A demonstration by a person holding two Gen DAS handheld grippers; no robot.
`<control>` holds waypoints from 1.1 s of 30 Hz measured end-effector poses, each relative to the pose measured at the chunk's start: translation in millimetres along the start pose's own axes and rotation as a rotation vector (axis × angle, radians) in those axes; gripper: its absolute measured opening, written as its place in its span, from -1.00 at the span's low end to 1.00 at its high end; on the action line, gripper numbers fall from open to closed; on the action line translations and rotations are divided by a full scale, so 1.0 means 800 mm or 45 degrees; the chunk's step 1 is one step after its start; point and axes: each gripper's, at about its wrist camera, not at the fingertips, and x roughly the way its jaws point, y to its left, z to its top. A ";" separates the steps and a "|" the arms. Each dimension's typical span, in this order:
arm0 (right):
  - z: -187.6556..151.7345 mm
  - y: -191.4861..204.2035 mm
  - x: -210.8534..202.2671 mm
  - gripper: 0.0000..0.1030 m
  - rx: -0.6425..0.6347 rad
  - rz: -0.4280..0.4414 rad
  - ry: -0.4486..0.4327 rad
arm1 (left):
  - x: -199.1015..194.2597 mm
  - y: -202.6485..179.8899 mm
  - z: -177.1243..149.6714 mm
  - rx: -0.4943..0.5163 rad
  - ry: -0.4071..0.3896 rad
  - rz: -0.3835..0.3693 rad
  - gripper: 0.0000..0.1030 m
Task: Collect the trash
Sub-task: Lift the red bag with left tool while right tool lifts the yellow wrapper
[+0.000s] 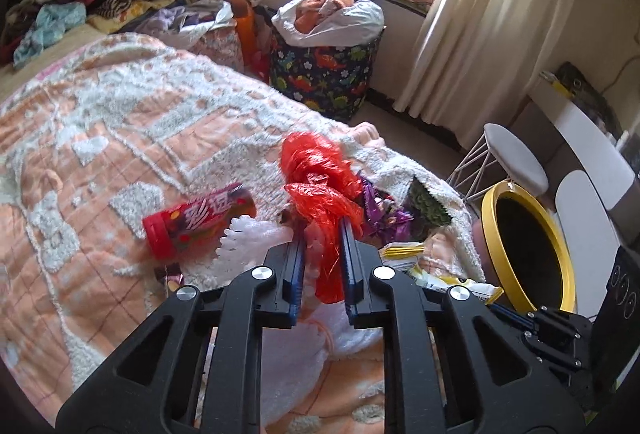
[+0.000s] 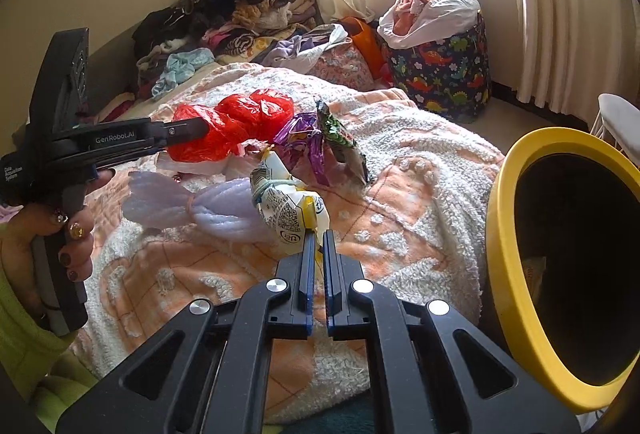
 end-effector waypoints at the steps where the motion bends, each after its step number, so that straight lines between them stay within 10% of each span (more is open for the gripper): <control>1: 0.002 -0.002 -0.001 -0.92 0.005 0.004 -0.006 | -0.003 -0.003 0.002 0.007 -0.011 -0.007 -0.82; 17: 0.012 -0.019 -0.033 -0.98 0.043 0.033 -0.094 | -0.017 -0.008 0.012 -0.010 -0.025 -0.006 -0.79; 22: 0.012 -0.027 -0.034 -0.98 0.069 0.032 -0.095 | -0.019 -0.001 0.009 0.003 -0.014 0.041 -0.19; 33: 0.010 -0.034 -0.034 -0.98 0.082 0.033 -0.097 | 0.010 -0.005 0.011 0.098 0.026 0.153 -0.19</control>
